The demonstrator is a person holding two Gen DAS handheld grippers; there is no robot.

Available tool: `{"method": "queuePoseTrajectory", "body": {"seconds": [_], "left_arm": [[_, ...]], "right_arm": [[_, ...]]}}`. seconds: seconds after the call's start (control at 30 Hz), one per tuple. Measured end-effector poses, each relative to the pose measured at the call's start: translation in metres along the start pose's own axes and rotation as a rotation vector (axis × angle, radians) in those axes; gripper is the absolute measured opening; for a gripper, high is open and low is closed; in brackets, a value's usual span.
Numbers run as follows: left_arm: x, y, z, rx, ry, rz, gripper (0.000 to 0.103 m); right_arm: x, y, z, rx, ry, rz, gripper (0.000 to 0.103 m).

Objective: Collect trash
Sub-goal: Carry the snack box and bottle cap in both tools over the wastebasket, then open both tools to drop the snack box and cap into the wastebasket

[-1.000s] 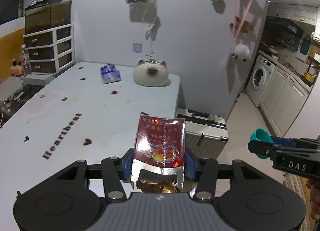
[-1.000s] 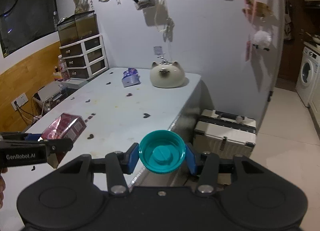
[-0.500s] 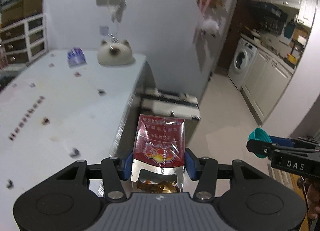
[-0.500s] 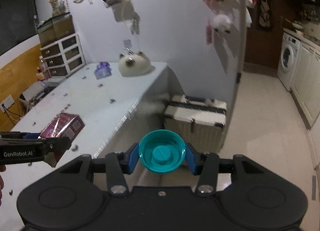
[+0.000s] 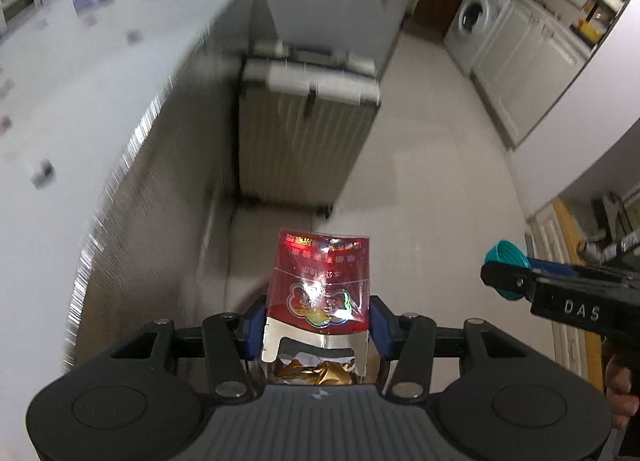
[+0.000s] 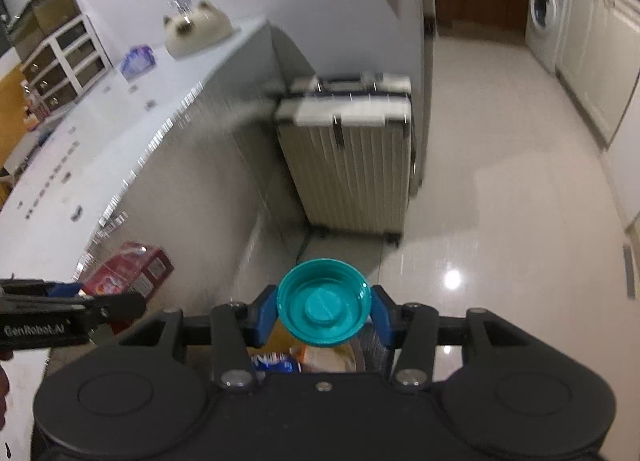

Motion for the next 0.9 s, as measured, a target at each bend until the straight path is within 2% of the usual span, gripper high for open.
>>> {"method": "queuePoseTrajectory", "body": {"seconds": [0.2,0.5,0.53,0.57,0.63,0.83,0.9], "left_arm": [[0.071,0.042,0.01,-0.031,0.042,0.196,0.052],[0.153,0.092,0.013,-0.019,0.15,0.408,0.054],[0.159,0.096,0.014,-0.031,0.159,0.43,0.059],[0.166,0.101,0.016,-0.053,0.162,0.451,0.075],[0.175,0.105,0.021,-0.079,0.149,0.454,0.087],[0.184,0.109,0.031,-0.076,0.128,0.474,0.09],[0.184,0.11,0.037,-0.072,0.113,0.474,0.092]], "right_arm": [[0.062,0.028,-0.003,0.067,-0.028,0.128,0.05],[0.146,0.06,0.004,0.119,-0.062,0.272,0.05],[0.154,0.061,0.005,0.116,-0.059,0.281,0.05],[0.161,0.062,0.006,0.11,-0.056,0.287,0.05],[0.174,0.064,0.007,0.102,-0.054,0.296,0.05],[0.206,0.069,0.01,0.11,-0.066,0.327,0.051],[0.209,0.07,0.011,0.121,-0.067,0.327,0.06]]}}
Point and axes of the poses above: each gripper's, at about its wrist camera, not at the fingertips, and x roughly the way its jaws point, z to its left, y to its underside, the point moved 7 cm from there along x, roughly the way its jaws point, and after that the axes turned 4 degrees about -z, right-handed, at the moved point
